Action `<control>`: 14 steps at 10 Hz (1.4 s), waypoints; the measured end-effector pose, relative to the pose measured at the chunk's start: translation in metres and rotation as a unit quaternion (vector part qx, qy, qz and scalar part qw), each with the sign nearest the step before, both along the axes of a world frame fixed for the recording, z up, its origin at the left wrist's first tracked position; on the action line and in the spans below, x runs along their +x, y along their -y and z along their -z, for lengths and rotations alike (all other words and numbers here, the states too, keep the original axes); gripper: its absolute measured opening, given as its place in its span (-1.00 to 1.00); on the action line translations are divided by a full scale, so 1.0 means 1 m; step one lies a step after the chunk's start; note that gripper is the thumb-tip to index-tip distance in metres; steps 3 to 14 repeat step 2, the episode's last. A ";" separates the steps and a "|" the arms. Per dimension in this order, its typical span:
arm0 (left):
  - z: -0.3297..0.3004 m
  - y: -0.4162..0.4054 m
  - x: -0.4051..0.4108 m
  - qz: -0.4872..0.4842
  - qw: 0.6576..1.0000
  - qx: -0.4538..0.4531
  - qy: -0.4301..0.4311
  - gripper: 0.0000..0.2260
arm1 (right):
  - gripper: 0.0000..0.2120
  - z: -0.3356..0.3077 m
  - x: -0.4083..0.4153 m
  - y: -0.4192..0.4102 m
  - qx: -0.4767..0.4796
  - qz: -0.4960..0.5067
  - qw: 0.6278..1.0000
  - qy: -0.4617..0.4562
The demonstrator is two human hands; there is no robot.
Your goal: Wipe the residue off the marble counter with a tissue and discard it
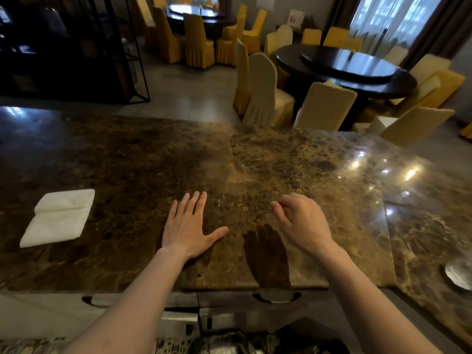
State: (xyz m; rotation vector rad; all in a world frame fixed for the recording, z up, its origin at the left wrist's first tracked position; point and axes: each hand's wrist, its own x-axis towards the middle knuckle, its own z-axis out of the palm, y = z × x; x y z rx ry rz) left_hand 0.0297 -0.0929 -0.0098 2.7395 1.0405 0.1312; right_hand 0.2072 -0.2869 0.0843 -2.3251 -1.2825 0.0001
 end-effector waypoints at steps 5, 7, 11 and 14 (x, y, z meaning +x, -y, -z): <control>-0.020 -0.013 0.006 -0.002 1.000 -0.006 -0.003 -0.03 | -0.37 0.013 0.032 -0.031 -0.130 0.016 0.991 -0.013; -0.020 -0.013 0.006 -0.002 1.000 -0.006 -0.003 -0.03 | -0.37 0.013 0.032 -0.031 -0.130 0.016 0.991 -0.013; -0.020 -0.013 0.006 -0.002 1.000 -0.006 -0.003 -0.03 | -0.37 0.013 0.032 -0.031 -0.130 0.016 0.991 -0.013; -0.020 -0.013 0.006 -0.002 1.000 -0.006 -0.003 -0.03 | -0.37 0.013 0.032 -0.031 -0.130 0.016 0.991 -0.013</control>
